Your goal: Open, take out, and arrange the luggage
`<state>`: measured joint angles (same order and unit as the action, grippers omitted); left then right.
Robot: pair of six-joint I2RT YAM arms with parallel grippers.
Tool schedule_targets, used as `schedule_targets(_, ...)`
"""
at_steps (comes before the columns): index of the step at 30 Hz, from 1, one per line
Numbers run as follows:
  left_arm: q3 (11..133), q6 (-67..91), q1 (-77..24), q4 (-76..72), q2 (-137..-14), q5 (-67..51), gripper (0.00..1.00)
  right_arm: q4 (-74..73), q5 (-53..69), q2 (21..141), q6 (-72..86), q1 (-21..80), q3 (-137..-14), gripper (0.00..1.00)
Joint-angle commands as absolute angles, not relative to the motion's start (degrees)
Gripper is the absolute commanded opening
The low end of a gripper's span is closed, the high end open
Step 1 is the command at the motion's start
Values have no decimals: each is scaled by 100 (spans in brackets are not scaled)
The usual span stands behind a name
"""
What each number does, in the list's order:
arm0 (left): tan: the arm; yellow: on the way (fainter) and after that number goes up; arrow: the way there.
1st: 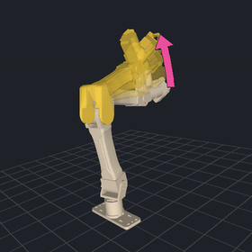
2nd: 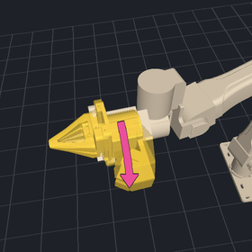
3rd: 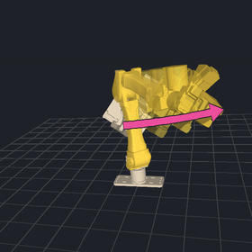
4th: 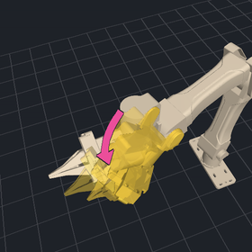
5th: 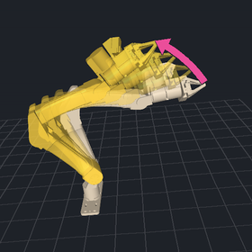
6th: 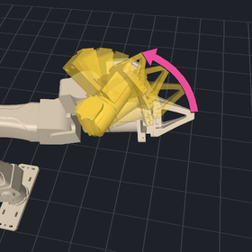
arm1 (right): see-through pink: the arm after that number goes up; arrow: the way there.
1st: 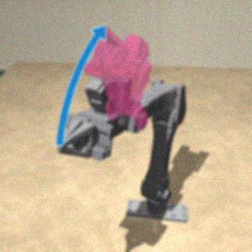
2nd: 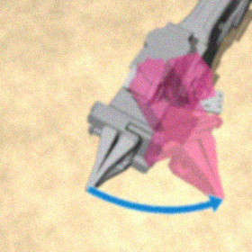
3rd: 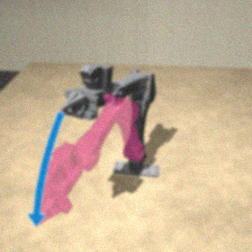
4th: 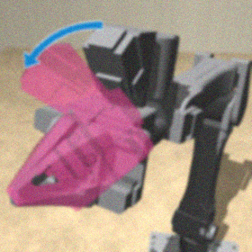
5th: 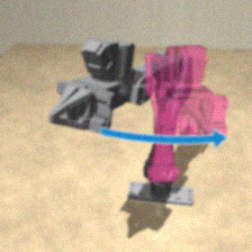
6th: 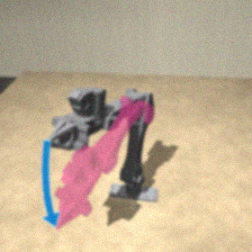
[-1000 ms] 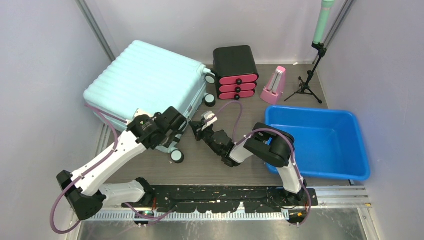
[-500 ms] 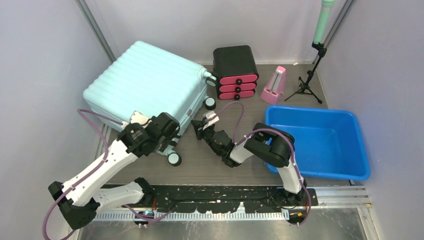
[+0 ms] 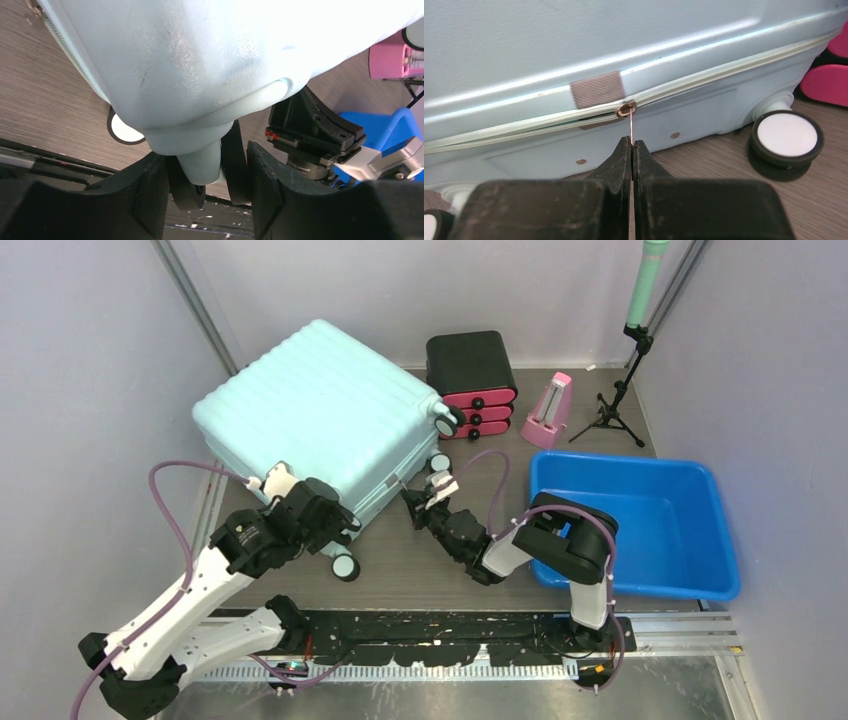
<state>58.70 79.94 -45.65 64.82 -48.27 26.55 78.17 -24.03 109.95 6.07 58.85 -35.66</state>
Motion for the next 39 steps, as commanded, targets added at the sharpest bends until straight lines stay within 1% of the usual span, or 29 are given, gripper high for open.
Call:
schedule_targets(1,5738,6495,-4603,7078,-4502,3116,0,8235,-4030,10555,445,5628,-3051,0)
schedule_targets(7,5778,6849,-4597,7642,-4270,3770,0,8237,-4426,10367,442,5625,-2830,0)
schedule_targets(19,6425,7918,-4597,9215,-4463,5497,0,8235,-4729,10111,654,5618,-2183,0)
schedule_targets(23,6588,8141,-4597,9642,-4580,6082,0,8235,-4571,9969,619,5606,-2035,0)
schedule_targets(26,6676,8670,-4597,10155,-4688,6398,0,8235,-4394,9840,610,5560,-1962,0)
schedule_targets(35,6610,8706,-4418,10162,-4721,7200,0,8240,-3909,9736,597,5455,-1858,0)
schedule_targets(39,6595,8269,-4319,9879,-4844,7337,0,8237,-3724,9697,608,5433,-1814,0)
